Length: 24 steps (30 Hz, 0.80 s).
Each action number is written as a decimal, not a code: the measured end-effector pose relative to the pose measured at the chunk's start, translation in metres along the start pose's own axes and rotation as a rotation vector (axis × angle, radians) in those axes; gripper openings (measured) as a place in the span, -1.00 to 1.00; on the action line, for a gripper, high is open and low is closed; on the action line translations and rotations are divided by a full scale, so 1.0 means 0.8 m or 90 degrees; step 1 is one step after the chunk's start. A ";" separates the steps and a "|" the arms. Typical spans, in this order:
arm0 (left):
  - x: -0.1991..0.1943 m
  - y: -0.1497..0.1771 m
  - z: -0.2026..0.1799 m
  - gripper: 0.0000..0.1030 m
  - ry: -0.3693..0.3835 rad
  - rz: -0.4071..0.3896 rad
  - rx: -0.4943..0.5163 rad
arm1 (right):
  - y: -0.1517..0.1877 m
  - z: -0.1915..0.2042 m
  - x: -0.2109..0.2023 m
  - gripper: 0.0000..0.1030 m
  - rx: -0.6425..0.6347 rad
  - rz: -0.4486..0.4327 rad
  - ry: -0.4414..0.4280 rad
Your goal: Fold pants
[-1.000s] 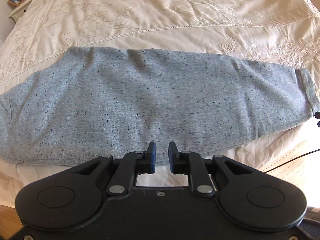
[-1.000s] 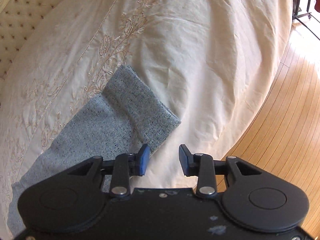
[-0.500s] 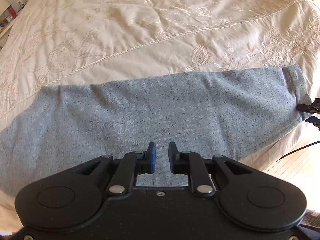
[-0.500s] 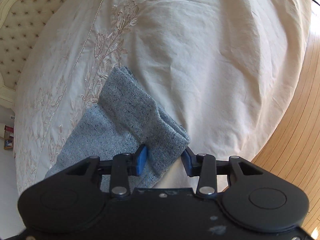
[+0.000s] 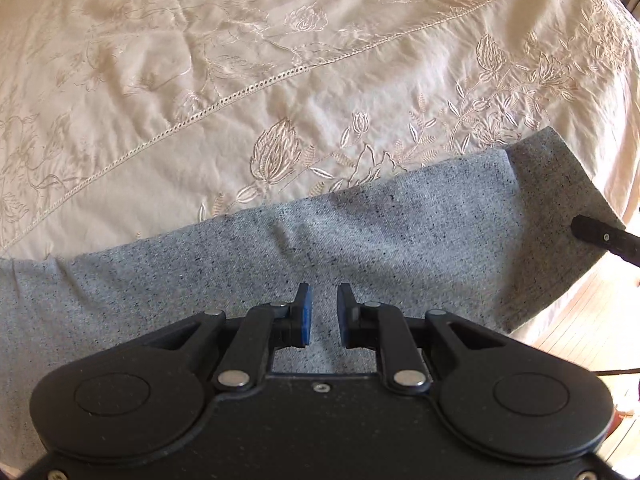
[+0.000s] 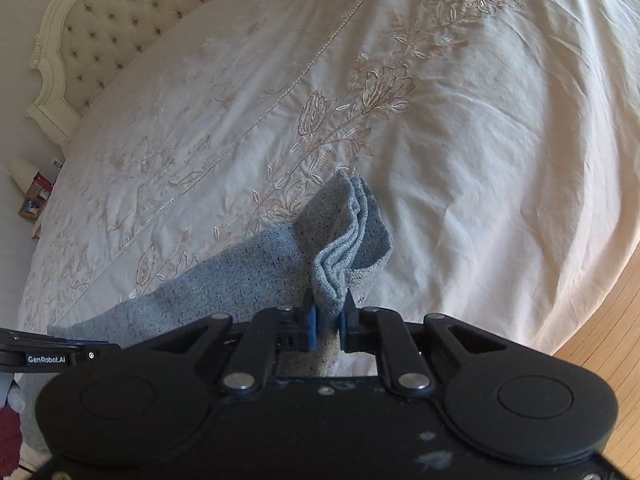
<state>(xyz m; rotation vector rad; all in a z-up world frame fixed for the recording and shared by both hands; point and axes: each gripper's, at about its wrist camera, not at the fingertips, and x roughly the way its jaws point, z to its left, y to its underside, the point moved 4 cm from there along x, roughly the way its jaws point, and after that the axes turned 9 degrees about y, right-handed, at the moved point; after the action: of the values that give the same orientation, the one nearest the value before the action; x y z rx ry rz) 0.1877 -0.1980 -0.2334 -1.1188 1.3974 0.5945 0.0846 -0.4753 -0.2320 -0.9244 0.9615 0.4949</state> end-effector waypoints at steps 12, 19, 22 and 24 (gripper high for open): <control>0.075 -0.023 0.035 -0.55 0.000 0.055 -0.098 | 0.002 -0.034 -0.002 -0.77 0.060 0.026 0.008; 0.033 -0.042 0.045 -0.55 0.012 -0.008 -0.118 | 0.000 -0.029 -0.011 -0.77 0.055 0.018 0.001; 0.029 -0.046 0.058 -0.55 0.001 -0.014 -0.126 | 0.000 -0.028 -0.016 -0.77 0.050 0.016 0.001; 0.041 -0.049 0.067 -0.55 -0.012 -0.002 -0.129 | 0.000 -0.026 -0.020 -0.77 0.046 0.015 0.001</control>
<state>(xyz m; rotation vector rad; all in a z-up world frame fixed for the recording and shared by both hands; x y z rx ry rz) 0.2518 -0.1764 -0.2641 -1.2712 1.3414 0.7556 0.0664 -0.4927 -0.2235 -0.8489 0.9876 0.4763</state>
